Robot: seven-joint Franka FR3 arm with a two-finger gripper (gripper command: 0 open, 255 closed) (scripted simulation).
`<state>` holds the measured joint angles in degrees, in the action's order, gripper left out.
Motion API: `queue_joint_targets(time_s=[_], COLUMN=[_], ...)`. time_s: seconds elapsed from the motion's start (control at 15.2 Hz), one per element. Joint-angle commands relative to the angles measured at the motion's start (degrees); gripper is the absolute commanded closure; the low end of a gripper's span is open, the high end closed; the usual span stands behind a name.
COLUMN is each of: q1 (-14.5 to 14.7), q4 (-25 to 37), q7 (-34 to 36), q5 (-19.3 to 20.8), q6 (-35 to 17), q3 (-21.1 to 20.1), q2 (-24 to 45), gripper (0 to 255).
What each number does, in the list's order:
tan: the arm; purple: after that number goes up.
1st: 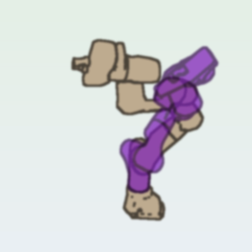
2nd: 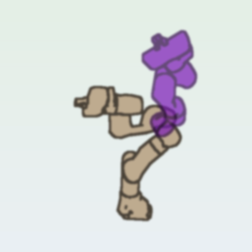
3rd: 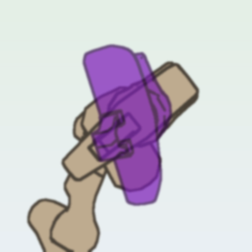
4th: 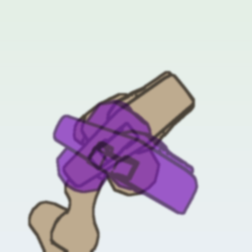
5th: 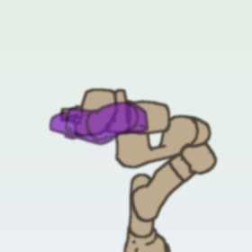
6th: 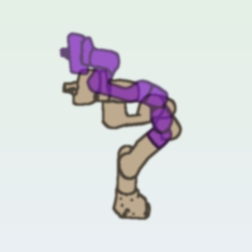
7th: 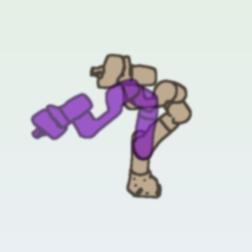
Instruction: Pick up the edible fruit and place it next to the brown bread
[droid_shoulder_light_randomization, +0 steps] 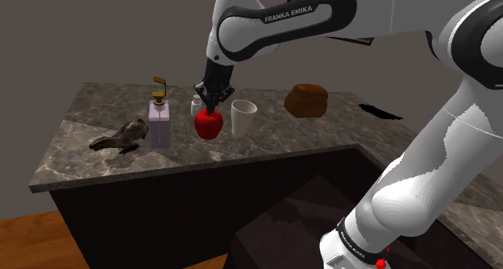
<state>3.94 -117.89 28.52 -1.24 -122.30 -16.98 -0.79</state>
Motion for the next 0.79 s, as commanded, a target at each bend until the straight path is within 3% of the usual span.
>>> queue_joint_targets(time_s=[0.0,0.73], q1=[-0.04,-0.15], q4=[1.25,7.90], q7=[-0.12,-0.37], q5=[-0.14,-0.60], q6=[1.68,9.98], q3=[0.04,0.21], q2=[-0.43,-2.14], gripper=[255,255])
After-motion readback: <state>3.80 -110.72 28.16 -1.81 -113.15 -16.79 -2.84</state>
